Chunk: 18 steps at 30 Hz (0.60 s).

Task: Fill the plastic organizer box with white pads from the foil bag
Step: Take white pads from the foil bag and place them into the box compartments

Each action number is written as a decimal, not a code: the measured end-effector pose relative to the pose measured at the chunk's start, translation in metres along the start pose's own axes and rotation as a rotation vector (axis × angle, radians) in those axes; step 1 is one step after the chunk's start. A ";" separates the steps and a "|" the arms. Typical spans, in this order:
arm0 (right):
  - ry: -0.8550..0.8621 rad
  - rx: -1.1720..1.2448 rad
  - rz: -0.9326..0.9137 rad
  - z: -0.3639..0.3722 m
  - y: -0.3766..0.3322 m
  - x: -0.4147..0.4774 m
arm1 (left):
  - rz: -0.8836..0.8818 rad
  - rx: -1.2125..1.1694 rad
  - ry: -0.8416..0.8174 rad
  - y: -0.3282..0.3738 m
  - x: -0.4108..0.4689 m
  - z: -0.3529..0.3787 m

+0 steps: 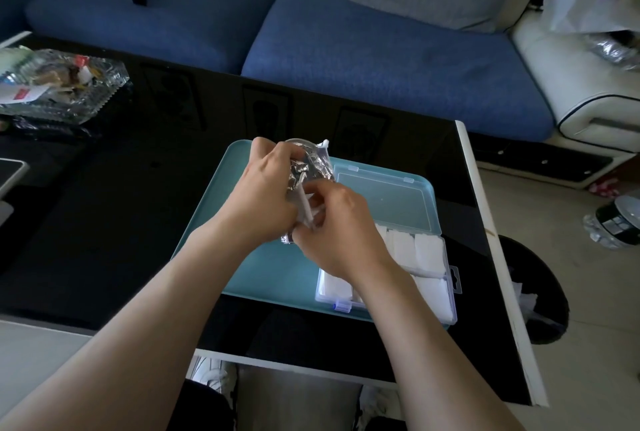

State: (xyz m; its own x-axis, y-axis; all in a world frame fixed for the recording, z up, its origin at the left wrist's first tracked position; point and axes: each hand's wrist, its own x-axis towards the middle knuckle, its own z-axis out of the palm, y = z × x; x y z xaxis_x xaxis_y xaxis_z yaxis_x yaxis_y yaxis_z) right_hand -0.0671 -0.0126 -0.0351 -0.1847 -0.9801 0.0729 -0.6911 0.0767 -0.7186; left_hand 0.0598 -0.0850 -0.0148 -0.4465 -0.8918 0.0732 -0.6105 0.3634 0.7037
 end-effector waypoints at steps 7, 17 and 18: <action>0.044 -0.010 -0.009 -0.002 0.006 0.003 | -0.062 -0.025 -0.103 0.008 0.000 -0.002; 0.049 -0.099 0.089 -0.008 0.011 0.008 | -0.124 -0.081 -0.091 0.006 0.002 -0.007; 0.056 -0.078 0.128 -0.010 0.012 0.009 | -0.102 -0.043 -0.076 0.005 0.002 -0.007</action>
State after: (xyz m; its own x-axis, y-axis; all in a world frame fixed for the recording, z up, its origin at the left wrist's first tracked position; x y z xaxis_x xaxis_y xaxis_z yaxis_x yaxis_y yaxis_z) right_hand -0.0843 -0.0187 -0.0362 -0.3117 -0.9498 0.0246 -0.7112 0.2161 -0.6690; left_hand 0.0605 -0.0873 -0.0064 -0.4330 -0.8998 -0.0533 -0.6272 0.2582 0.7348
